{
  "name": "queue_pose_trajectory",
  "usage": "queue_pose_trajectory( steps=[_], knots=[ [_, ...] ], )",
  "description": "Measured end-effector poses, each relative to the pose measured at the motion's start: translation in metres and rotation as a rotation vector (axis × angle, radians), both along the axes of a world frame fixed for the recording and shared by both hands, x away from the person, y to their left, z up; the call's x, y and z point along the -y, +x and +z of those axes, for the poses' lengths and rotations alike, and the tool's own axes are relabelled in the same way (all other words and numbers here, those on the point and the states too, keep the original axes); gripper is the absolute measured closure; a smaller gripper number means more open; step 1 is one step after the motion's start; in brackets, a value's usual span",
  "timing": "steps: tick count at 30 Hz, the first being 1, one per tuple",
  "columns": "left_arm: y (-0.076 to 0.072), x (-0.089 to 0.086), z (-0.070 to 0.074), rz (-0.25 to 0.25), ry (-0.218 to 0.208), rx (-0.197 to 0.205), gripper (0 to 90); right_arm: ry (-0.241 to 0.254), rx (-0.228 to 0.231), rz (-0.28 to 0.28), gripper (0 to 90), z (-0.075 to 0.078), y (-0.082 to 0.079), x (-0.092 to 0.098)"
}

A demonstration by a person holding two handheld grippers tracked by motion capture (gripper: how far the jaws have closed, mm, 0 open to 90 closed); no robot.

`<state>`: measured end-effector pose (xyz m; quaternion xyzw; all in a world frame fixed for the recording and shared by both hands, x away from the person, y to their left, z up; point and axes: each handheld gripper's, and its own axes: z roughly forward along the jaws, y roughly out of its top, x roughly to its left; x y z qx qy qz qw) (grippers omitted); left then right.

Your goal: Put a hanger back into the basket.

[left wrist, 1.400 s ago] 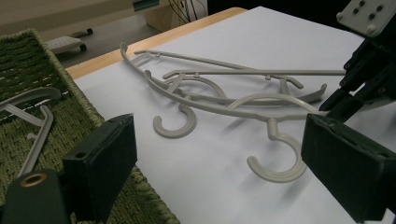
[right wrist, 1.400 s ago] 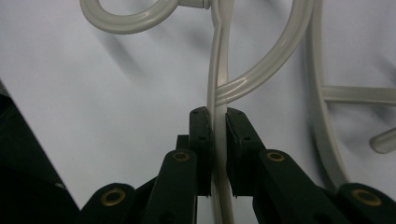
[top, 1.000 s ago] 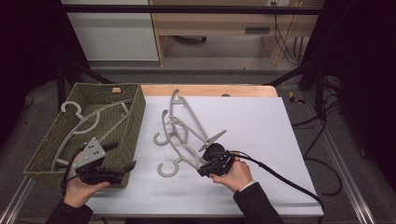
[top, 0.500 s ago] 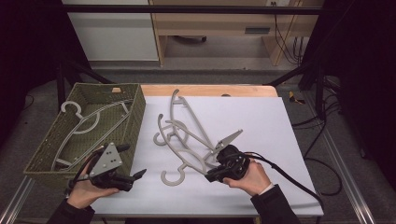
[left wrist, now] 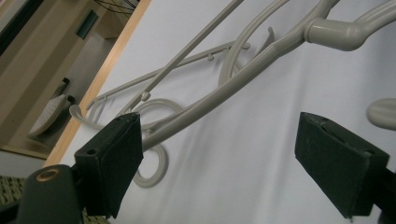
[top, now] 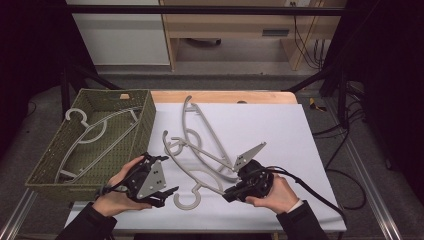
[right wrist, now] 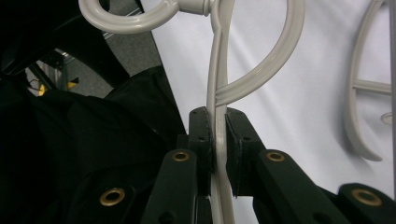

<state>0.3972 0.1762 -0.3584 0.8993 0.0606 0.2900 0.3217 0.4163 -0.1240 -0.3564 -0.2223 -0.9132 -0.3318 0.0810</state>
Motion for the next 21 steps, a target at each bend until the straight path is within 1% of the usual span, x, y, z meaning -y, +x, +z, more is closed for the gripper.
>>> queue_pose_trajectory(
  steps=[1, 2, 5, 6, 8, 10, 11, 13, 14, 15, 18, 21],
  knots=[
    [0.0, 0.003, 0.0, -0.01, 0.012, 0.005, 16.0, 0.002, 0.004, 0.011, 82.4, 0.0, 0.0, 0.001],
    [0.001, 0.006, 0.0, -0.022, 0.025, 0.011, 17.2, 0.009, -0.005, 0.014, 82.4, -0.001, -0.001, 0.001],
    [0.002, 0.012, 0.0, -0.052, 0.059, 0.028, 20.8, 0.013, -0.007, 0.027, 82.4, -0.001, -0.002, 0.003],
    [0.003, 0.014, -0.001, -0.062, 0.069, 0.034, 22.2, 0.017, -0.01, 0.023, 82.4, -0.001, -0.003, 0.003],
    [0.004, 0.017, -0.003, -0.083, 0.1, 0.054, 25.0, 0.016, -0.011, 0.03, 82.4, -0.001, -0.003, 0.004],
    [0.004, 0.019, -0.005, -0.105, 0.141, 0.077, 27.9, 0.027, -0.01, 0.04, 82.4, -0.001, -0.003, 0.006],
    [0.004, 0.021, -0.006, -0.113, 0.153, 0.088, 28.9, 0.028, -0.018, 0.034, 82.4, -0.001, -0.003, 0.006],
    [0.004, 0.024, -0.009, -0.129, 0.171, 0.107, 31.6, 0.033, -0.017, 0.04, 82.4, -0.001, -0.003, 0.006],
    [0.004, 0.025, -0.01, -0.137, 0.18, 0.119, 33.1, 0.028, -0.018, 0.045, 82.4, -0.001, -0.003, 0.006],
    [0.003, 0.027, -0.012, -0.146, 0.187, 0.13, 34.7, 0.033, -0.025, 0.042, 82.4, -0.001, -0.004, 0.006],
    [0.002, 0.031, -0.015, -0.178, 0.201, 0.167, 41.3, 0.034, -0.033, 0.055, 82.4, -0.002, -0.003, 0.005],
    [0.001, 0.034, -0.017, -0.197, 0.211, 0.198, 48.0, 0.034, -0.037, 0.056, 82.4, -0.002, -0.003, 0.004]
  ],
)
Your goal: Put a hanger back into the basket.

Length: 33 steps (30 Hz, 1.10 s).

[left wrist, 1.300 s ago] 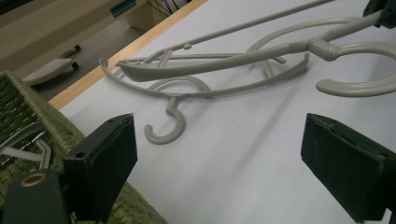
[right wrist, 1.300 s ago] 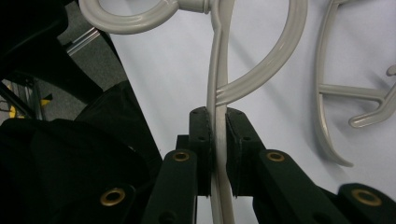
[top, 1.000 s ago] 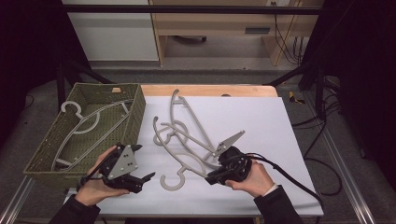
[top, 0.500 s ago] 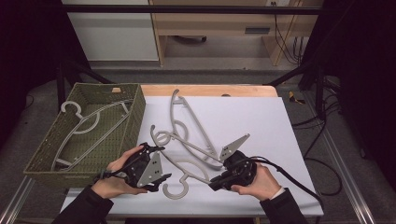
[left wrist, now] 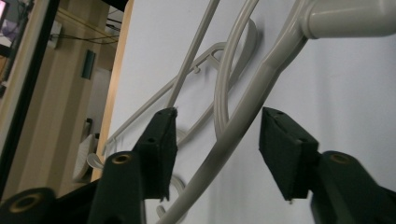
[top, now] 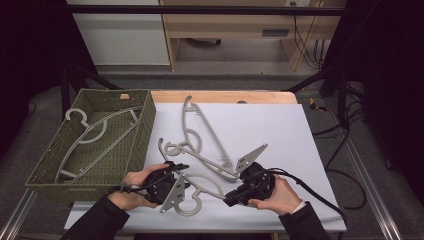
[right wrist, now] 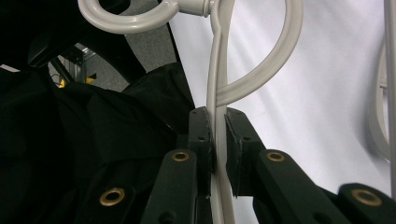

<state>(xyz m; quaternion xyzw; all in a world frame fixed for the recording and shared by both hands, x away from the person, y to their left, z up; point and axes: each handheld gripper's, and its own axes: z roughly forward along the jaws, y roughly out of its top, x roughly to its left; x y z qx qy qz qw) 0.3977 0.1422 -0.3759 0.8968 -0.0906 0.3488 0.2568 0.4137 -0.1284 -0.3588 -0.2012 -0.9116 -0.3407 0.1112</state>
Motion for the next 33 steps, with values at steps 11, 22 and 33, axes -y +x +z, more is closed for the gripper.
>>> queue_pose_trajectory(
  steps=[11, 22, 33],
  knots=[
    [-0.003, 0.003, -0.006, -0.051, 0.022, 0.036, 70.6, 0.017, -0.001, 0.022, 82.3, 0.001, 0.0, 0.001],
    [-0.01, 0.003, -0.012, -0.104, 0.077, 0.012, 77.1, 0.013, 0.029, 0.038, 81.1, 0.003, 0.0, 0.003],
    [-0.004, 0.003, -0.004, -0.031, -0.007, -0.182, 79.5, 0.008, 0.233, -0.007, 58.8, 0.01, -0.003, 0.008]
  ],
)
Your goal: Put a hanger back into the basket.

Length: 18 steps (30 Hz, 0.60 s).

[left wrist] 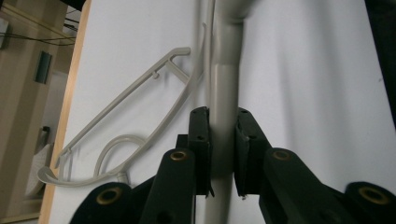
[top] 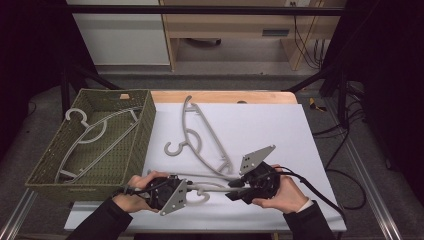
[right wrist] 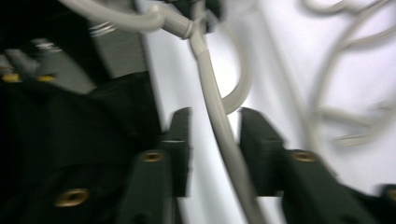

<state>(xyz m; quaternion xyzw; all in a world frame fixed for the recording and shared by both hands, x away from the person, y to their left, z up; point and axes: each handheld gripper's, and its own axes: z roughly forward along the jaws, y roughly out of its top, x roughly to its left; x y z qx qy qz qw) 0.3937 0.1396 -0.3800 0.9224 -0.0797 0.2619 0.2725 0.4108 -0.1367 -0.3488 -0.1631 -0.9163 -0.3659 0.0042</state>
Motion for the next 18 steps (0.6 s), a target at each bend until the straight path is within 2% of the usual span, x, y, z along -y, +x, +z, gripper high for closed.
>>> queue_pose_trajectory(
  steps=[1, 2, 3, 6, 8, 9, 12, 16, 18],
  knots=[
    [0.0, 0.0, 0.002, -0.001, -0.017, -0.026, 79.5, 0.003, 0.043, -0.029, 60.7, 0.001, -0.001, 0.001],
    [0.0, 0.001, 0.002, 0.003, -0.002, -0.01, 79.4, 0.004, 0.038, -0.029, 64.4, 0.001, 0.0, 0.002],
    [0.0, 0.002, 0.002, 0.009, -0.002, -0.02, 79.4, 0.011, 0.025, -0.026, 63.9, 0.002, 0.0, 0.003],
    [0.0, 0.004, 0.003, 0.037, -0.008, -0.044, 79.6, 0.016, 0.061, -0.046, 60.0, 0.002, 0.0, 0.003],
    [0.001, 0.005, 0.004, 0.064, -0.038, -0.068, 79.6, 0.049, 0.093, -0.062, 56.1, 0.003, -0.001, 0.005],
    [0.001, 0.005, 0.004, 0.083, -0.068, -0.087, 79.6, 0.059, 0.111, -0.073, 52.4, 0.005, -0.001, 0.007],
    [0.003, 0.004, 0.008, 0.116, -0.074, -0.11, 79.6, 0.104, 0.177, -0.109, 47.8, 0.011, -0.003, 0.013],
    [0.004, 0.003, 0.013, 0.174, -0.136, -0.158, 79.6, 0.158, 0.234, -0.183, 37.4, 0.018, -0.006, 0.024],
    [0.005, 0.003, 0.015, 0.201, -0.164, -0.17, 79.6, 0.172, 0.261, -0.216, 35.0, 0.018, -0.008, 0.029]
  ],
)
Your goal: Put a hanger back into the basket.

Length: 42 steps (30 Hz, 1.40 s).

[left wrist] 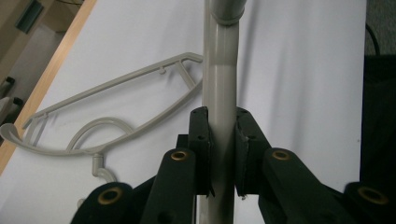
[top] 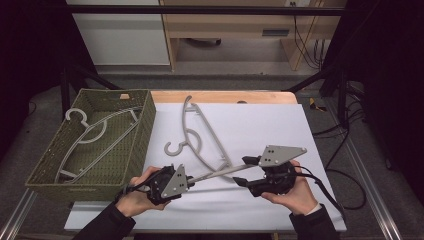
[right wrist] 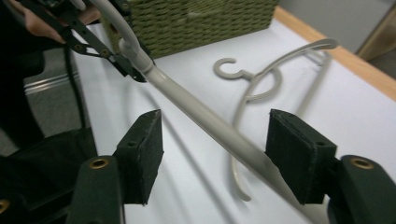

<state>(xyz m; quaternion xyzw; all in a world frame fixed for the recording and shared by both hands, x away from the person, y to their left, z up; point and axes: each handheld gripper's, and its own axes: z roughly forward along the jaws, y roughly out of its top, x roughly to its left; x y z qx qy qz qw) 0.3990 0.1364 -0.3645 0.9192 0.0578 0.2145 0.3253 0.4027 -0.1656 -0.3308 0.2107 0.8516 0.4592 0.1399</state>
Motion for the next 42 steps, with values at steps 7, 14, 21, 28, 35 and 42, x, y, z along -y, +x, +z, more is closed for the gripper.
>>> queue_pose_trajectory(
  steps=[7, 14, 21, 28, 35, 42],
  knots=[
    [0.006, 0.0, 0.013, 0.087, -0.04, -0.041, 79.6, 0.081, 0.068, -0.124, 20.5, -0.008, -0.003, 0.021],
    [0.014, -0.001, 0.032, 0.135, -0.108, -0.101, 79.6, 0.121, 0.059, -0.196, 15.8, -0.02, -0.007, 0.041],
    [0.018, -0.004, 0.064, 0.145, -0.153, -0.115, 79.6, 0.132, 0.024, -0.27, 11.0, -0.04, -0.006, 0.055],
    [0.025, -0.022, 0.094, 0.179, -0.189, -0.119, 79.6, 0.136, -0.003, -0.35, 6.3, -0.054, -0.002, 0.063],
    [0.035, -0.048, 0.113, 0.237, -0.196, -0.124, 79.6, 0.122, 0.002, -0.393, 3.9, -0.059, 0.0, 0.068],
    [0.041, -0.077, 0.13, 0.278, -0.219, -0.115, 79.6, 0.109, -0.002, -0.391, 4.0, -0.061, 0.0, 0.066]
  ],
)
